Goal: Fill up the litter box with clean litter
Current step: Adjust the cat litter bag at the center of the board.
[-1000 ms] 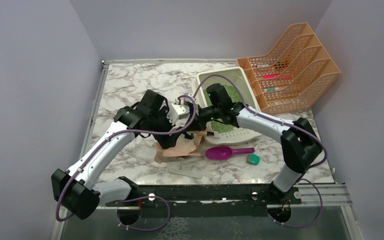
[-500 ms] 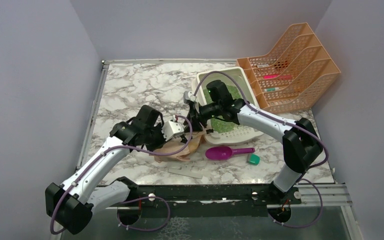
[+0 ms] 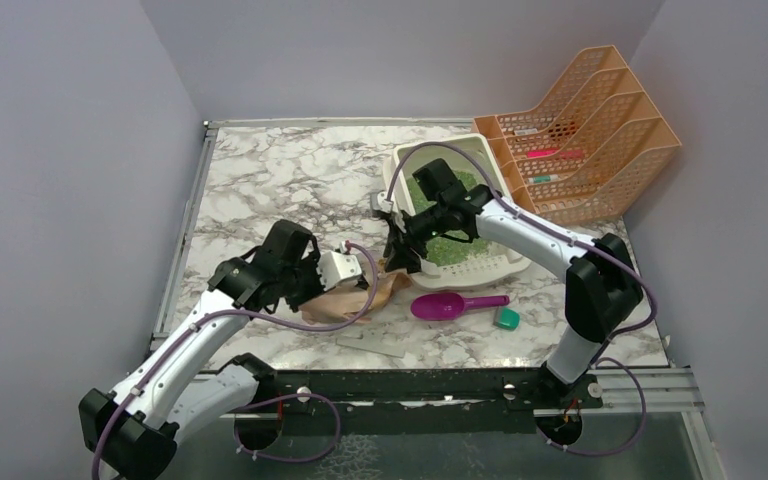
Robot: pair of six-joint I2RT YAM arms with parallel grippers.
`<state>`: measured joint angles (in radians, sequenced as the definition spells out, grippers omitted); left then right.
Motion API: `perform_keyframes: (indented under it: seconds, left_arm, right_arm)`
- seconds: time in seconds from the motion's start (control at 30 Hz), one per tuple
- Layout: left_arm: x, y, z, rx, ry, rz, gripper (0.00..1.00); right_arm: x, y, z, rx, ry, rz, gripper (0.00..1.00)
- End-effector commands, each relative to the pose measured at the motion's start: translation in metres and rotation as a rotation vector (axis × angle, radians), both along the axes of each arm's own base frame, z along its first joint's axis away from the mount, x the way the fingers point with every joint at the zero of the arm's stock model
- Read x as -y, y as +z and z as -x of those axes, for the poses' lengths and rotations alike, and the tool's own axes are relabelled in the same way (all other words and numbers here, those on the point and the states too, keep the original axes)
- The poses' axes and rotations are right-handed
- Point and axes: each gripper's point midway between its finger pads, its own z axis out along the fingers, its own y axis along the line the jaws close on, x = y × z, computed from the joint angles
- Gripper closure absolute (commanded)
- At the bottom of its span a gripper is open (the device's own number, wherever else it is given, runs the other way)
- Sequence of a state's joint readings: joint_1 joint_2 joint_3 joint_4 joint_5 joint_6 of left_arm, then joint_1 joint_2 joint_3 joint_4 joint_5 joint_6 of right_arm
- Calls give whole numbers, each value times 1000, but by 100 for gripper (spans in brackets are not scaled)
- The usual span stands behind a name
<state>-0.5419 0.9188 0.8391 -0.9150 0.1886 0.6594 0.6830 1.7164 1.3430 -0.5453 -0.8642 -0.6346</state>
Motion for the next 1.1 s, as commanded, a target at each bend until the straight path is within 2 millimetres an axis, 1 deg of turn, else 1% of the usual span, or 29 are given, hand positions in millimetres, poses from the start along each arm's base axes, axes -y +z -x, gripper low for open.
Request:
perform_keyframes:
  seconds: [0.0,0.07,0.1,0.13,0.17,0.2,0.23,0.3,0.33,0.37,0.4,0.43,0.47,0.5,0.53,0.57,0.63,0.67,0.73,0.77,0.83,0.87,0.9,0.97,1.0,1.03,1.07]
  left_arm:
    - [-9,17,-14,121,8,-24,100]
    - [-8,15,-13,111,10,-20,100]
    - [-8,13,-12,102,14,-18,100]
    - [-8,12,-11,98,17,-16,95]
    - [-9,9,-10,89,24,-21,84]
    - [-11,6,-10,86,34,-30,70]
    - [-14,4,-10,86,48,-41,61]
    - [-19,0,-9,79,62,-65,53]
    - [-20,-2,-9,77,67,-70,48]
    - [-20,-2,-8,74,66,-71,45]
    - [-19,-3,-8,68,62,-68,46]
    - [-18,-2,-8,67,56,-61,53]
    - [-17,-2,-8,67,55,-61,67]
    - [-19,-1,-10,71,63,-69,83]
    - [-21,-2,-12,77,74,-83,98]
    - [-25,-3,-13,85,87,-102,100]
    - [-31,-3,-14,100,96,-122,100]
    - [-35,-2,-14,117,104,-134,100]
    - [-37,2,-15,151,111,-124,100]
    - [-37,5,-15,167,115,-117,100]
    - [-41,10,-15,205,127,-110,100]
    - [-42,11,-15,213,128,-112,100]
    - [-44,11,-15,220,134,-118,100]
    - [-46,11,-16,228,142,-125,100]
    - [-46,12,-16,228,143,-120,96]
    - [-45,13,-16,226,142,-114,88]
    - [-42,15,-16,227,140,-100,81]
  right_arm:
    - [10,-25,-3,10,15,85,72]
    - [4,-21,-6,0,5,70,91]
    - [2,-19,-10,3,-6,65,98]
    - [0,-14,-12,14,-21,51,99]
    - [0,-10,-15,28,-36,41,99]
    - [-1,-4,-19,47,-65,23,99]
    - [-1,2,-21,73,-82,4,99]
    - [-2,15,-23,122,-112,-48,99]
    - [-1,17,-23,127,-135,-66,99]
    - [-2,24,-24,148,-146,-96,99]
    - [-2,27,-22,156,-143,-117,99]
    - [-2,30,-19,159,-126,-135,97]
    - [-2,30,-15,155,-108,-142,93]
    - [-1,27,-12,149,-96,-137,88]
    - [0,24,-10,140,-93,-126,81]
    - [3,17,-9,127,-101,-103,73]
    - [10,4,-12,120,-145,-48,59]
    - [14,-2,-14,113,-165,-23,57]
    - [19,-11,-18,88,-220,28,57]
    - [20,-14,-16,64,-221,48,62]
    - [22,-18,-5,18,-168,73,87]
    - [21,-19,-4,1,-168,75,97]
    - [20,-19,-5,-6,-175,71,99]
    - [18,-18,-7,7,-186,61,99]
    - [19,-17,-12,22,-209,62,99]
    - [20,-16,-17,38,-236,60,97]
    - [20,-13,-19,53,-250,53,91]
